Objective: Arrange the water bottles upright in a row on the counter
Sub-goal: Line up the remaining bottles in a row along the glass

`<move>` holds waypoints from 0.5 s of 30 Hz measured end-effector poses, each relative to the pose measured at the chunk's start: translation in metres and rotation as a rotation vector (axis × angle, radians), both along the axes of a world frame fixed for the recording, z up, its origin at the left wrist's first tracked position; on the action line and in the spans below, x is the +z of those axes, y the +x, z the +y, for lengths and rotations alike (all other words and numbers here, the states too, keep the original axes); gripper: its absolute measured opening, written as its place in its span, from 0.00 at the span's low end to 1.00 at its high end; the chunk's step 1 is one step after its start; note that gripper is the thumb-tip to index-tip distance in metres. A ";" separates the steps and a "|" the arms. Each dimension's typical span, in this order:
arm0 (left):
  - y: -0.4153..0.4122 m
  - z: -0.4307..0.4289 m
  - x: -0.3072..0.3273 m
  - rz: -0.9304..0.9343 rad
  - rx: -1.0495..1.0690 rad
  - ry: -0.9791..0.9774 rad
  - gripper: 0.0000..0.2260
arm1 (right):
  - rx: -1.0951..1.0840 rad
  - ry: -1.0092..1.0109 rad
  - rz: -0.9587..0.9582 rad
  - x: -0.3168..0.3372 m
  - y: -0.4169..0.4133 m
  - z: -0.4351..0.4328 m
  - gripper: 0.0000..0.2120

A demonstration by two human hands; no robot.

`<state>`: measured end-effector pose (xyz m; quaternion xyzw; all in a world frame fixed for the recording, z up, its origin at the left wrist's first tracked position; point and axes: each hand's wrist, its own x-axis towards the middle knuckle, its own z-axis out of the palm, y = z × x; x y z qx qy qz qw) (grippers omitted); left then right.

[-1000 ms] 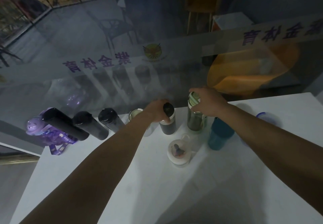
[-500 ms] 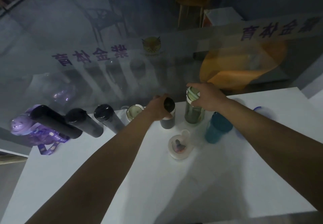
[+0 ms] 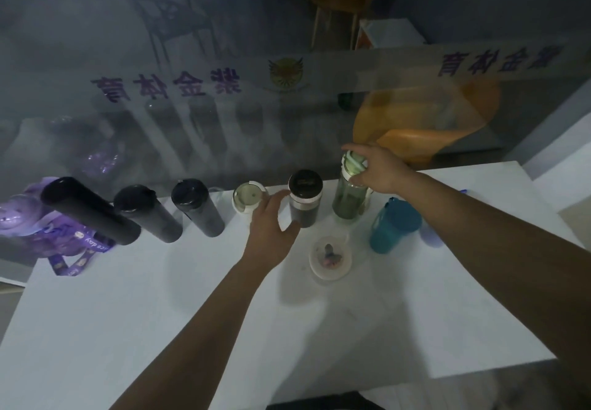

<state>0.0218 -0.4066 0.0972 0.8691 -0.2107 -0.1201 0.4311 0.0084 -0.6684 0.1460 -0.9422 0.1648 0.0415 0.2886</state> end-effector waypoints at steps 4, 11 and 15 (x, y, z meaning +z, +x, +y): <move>-0.009 0.009 -0.002 0.162 -0.125 0.100 0.28 | -0.025 0.003 -0.006 -0.002 -0.006 0.002 0.38; -0.027 -0.002 -0.043 0.357 -0.304 0.256 0.46 | -0.137 0.134 -0.175 0.010 -0.058 0.003 0.36; -0.050 -0.014 -0.044 0.312 -0.297 0.200 0.50 | -0.311 0.058 -0.185 0.017 -0.120 0.005 0.26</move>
